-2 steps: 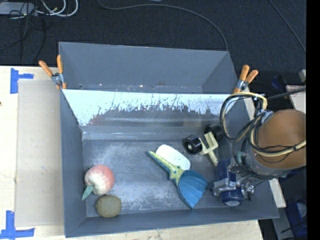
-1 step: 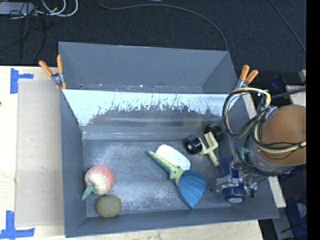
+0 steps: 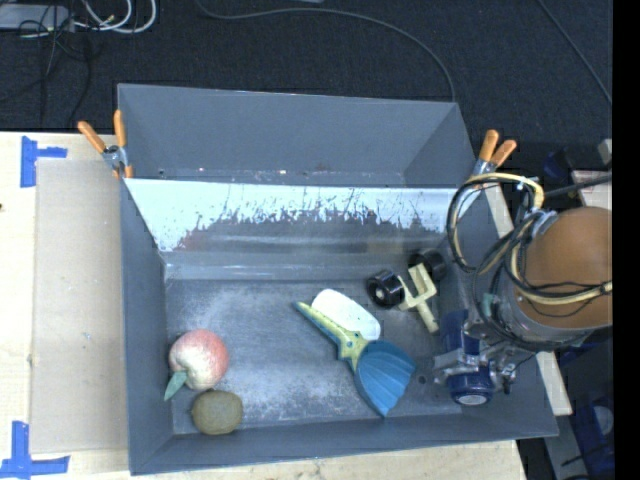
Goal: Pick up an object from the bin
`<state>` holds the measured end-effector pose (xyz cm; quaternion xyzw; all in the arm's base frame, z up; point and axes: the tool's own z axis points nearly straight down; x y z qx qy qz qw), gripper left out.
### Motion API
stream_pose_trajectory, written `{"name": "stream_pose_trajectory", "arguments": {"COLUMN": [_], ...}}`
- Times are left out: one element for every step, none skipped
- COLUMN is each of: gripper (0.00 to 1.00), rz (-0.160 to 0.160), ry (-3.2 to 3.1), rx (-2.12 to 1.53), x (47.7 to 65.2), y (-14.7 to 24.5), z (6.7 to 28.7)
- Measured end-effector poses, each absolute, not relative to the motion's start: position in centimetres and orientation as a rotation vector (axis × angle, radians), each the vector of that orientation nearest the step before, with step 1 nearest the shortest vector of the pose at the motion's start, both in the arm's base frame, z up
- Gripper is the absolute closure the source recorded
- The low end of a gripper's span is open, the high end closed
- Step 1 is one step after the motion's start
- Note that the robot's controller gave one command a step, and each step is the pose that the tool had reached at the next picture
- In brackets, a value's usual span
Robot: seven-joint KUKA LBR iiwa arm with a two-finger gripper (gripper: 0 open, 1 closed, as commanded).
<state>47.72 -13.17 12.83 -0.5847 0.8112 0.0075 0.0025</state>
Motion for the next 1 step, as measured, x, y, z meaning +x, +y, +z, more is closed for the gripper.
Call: {"name": "stream_pose_trajectory", "arguments": {"gripper": [1.0], "rz": [0.027], "ry": [2.546], "rx": [-1.833], "x": [47.68], "y": [-13.12], "z": [13.01]}}
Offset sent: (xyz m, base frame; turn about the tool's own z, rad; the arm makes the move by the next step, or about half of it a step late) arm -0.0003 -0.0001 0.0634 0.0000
